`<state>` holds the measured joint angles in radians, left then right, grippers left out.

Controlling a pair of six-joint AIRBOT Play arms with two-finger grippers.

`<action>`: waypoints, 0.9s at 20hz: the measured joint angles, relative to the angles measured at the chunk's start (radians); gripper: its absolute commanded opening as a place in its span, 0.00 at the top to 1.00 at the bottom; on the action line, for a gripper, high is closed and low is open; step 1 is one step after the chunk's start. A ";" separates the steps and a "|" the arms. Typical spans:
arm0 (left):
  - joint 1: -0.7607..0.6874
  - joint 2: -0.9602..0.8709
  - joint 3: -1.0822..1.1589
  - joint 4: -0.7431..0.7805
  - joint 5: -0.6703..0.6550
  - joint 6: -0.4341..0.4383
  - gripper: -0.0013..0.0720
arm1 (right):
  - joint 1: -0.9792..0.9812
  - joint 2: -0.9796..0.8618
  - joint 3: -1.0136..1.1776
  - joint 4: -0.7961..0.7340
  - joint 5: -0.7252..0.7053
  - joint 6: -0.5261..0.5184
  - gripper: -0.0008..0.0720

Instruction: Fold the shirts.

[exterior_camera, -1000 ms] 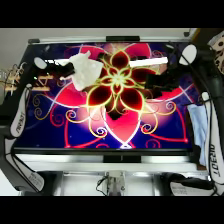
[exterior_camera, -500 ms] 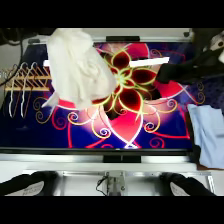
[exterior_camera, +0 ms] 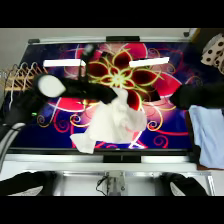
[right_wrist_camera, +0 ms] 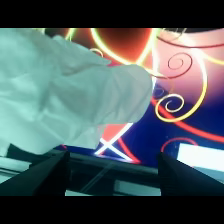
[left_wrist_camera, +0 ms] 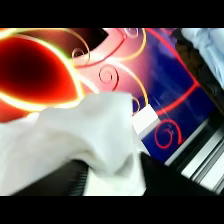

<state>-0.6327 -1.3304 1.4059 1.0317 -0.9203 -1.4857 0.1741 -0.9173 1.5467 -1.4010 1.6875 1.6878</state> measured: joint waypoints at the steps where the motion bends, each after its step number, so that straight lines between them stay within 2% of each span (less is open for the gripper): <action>1: -0.007 -0.021 -0.023 -0.010 0.006 -0.023 0.01 | 0.000 0.003 -0.048 -0.001 -0.006 0.000 0.09; 3: 0.013 -0.042 -0.033 -0.018 -0.025 -0.045 0.01 | 0.000 0.006 -0.156 -0.010 -0.042 0.000 0.09; 5: 0.086 -0.045 -0.007 0.010 -0.134 -0.059 0.02 | 0.000 0.005 -0.273 -0.023 -0.084 -0.006 0.09; 9: 0.323 0.006 -0.045 0.132 -0.428 -0.075 0.02 | 0.000 0.004 -0.502 -0.013 -0.127 -0.049 0.09; 11: 0.423 0.061 -0.171 0.155 -0.494 -0.079 0.02 | 0.000 0.004 -0.600 0.020 -0.154 -0.071 0.09; 14: 0.510 0.150 -0.437 0.143 -0.478 -0.091 0.02 | 0.000 0.004 -0.719 0.092 -0.227 -0.089 0.09; 18: 0.547 0.210 -0.745 0.002 -0.318 -0.077 0.02 | 0.000 0.004 -0.805 0.175 -0.315 -0.099 0.09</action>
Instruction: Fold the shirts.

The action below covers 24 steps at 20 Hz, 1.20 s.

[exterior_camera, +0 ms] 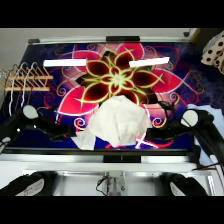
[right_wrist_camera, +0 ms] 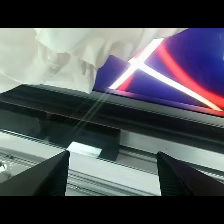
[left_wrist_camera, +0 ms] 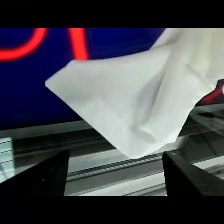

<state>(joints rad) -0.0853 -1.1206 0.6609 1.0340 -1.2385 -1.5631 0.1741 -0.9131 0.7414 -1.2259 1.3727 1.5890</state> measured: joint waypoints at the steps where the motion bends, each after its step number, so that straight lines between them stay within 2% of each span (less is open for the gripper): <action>1: 0.002 0.006 -0.052 -0.050 0.038 0.016 0.02 | 0.000 0.000 -0.010 0.011 -0.011 -0.001 0.09; 8: -0.031 0.002 -0.204 -0.254 0.222 0.079 0.02 | 0.000 0.000 -0.036 0.051 -0.046 0.000 0.09; 9: -0.037 -0.006 -0.209 -0.278 0.248 0.082 0.12 | 0.000 0.000 -0.040 0.055 -0.050 0.004 0.09; 10: -0.045 -0.014 -0.212 -0.293 0.273 0.085 0.29 | 0.000 0.000 -0.049 0.058 -0.056 0.007 0.09; 11: -0.052 -0.024 -0.216 -0.298 0.299 0.088 0.47 | 0.000 0.000 -0.062 0.065 -0.066 0.012 0.09; 12: -0.060 -0.033 -0.219 -0.299 0.326 0.093 0.71 | 0.000 0.000 -0.082 0.071 -0.087 0.014 0.09; 13: -0.066 -0.041 -0.221 -0.301 0.354 0.095 0.86 | 0.000 0.000 -0.105 0.078 -0.108 0.015 0.09; 14: -0.068 -0.046 -0.222 -0.301 0.365 0.098 0.94 | 0.000 0.000 -0.131 0.087 -0.141 0.016 0.09; 21: -0.076 -0.045 -0.172 -0.303 0.371 0.139 0.94 | 0.072 -0.045 -0.246 0.208 -0.397 -0.014 0.09; 22: -0.077 -0.043 -0.161 -0.311 0.364 0.143 0.94 | 0.097 -0.069 -0.251 0.215 -0.415 -0.023 0.10; 24: -0.076 -0.040 -0.142 -0.315 0.346 0.149 0.94 | 0.128 -0.116 -0.256 0.227 -0.444 -0.034 0.22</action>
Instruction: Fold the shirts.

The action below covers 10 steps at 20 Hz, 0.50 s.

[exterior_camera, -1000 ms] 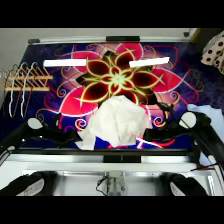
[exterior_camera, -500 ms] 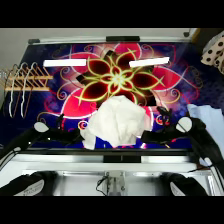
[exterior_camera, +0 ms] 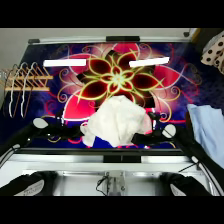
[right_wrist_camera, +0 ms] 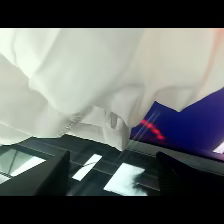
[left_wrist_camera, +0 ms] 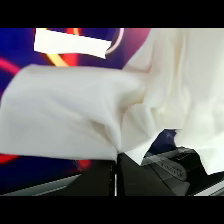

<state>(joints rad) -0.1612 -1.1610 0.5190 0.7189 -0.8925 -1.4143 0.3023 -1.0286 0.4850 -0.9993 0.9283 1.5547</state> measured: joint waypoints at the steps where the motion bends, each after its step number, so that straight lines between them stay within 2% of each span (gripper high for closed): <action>1: 0.000 0.001 0.008 -0.003 -0.008 0.004 0.94 | 0.010 -0.019 -0.002 0.010 -0.015 -0.006 0.22; 4: 0.001 0.002 0.031 -0.005 -0.024 0.010 0.94 | 0.026 -0.056 -0.003 0.050 -0.050 -0.024 0.23; 5: 0.002 0.002 0.039 -0.006 -0.027 0.012 0.94 | 0.029 -0.064 -0.003 0.051 -0.059 -0.026 0.30; 6: 0.004 0.002 0.048 -0.007 -0.031 0.013 0.94 | 0.031 -0.072 -0.003 0.055 -0.079 -0.027 0.32; 8: 0.005 0.002 0.066 -0.007 -0.035 0.013 0.94 | 0.041 -0.085 -0.003 0.062 -0.099 -0.031 0.32; 9: 0.006 0.002 0.074 -0.008 -0.038 0.014 0.94 | 0.052 -0.092 -0.003 0.066 -0.106 -0.034 0.37; 10: 0.006 0.002 0.082 -0.008 -0.040 0.014 0.94 | 0.066 -0.100 -0.003 0.067 -0.114 -0.042 0.56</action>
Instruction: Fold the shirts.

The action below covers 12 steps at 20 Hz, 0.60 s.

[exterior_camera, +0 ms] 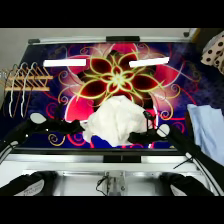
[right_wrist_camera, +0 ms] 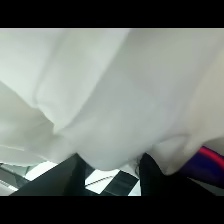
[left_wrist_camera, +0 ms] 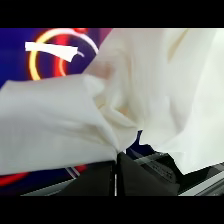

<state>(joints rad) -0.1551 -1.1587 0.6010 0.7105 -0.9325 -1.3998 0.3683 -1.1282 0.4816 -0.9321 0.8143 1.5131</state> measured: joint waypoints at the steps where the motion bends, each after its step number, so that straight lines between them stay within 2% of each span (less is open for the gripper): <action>1: 0.000 0.000 0.008 -0.001 -0.001 0.000 0.94 | 0.017 -0.010 -0.002 -0.001 -0.003 0.000 0.63; 2: 0.000 0.000 0.014 0.000 -0.002 0.001 0.94 | 0.034 -0.016 -0.002 -0.005 -0.001 -0.003 0.68; 3: 0.000 0.000 0.019 -0.001 -0.002 0.001 0.94 | 0.051 -0.021 -0.002 -0.003 0.007 -0.005 0.78; 5: 0.000 0.000 0.025 -0.001 -0.002 0.001 0.94 | 0.071 -0.026 -0.002 -0.011 0.010 -0.007 0.91; 8: 0.000 0.000 0.032 0.000 -0.005 0.004 0.95 | 0.086 -0.016 -0.002 -0.030 0.008 -0.008 0.91; 12: 0.018 0.036 0.116 0.011 -0.019 0.052 0.95 | 0.091 0.083 0.027 -0.098 0.052 -0.010 0.91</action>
<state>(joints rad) -0.1371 -1.1225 0.7174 0.7216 -0.9520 -1.3476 0.4591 -1.0454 0.5083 -1.0306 0.8661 1.5032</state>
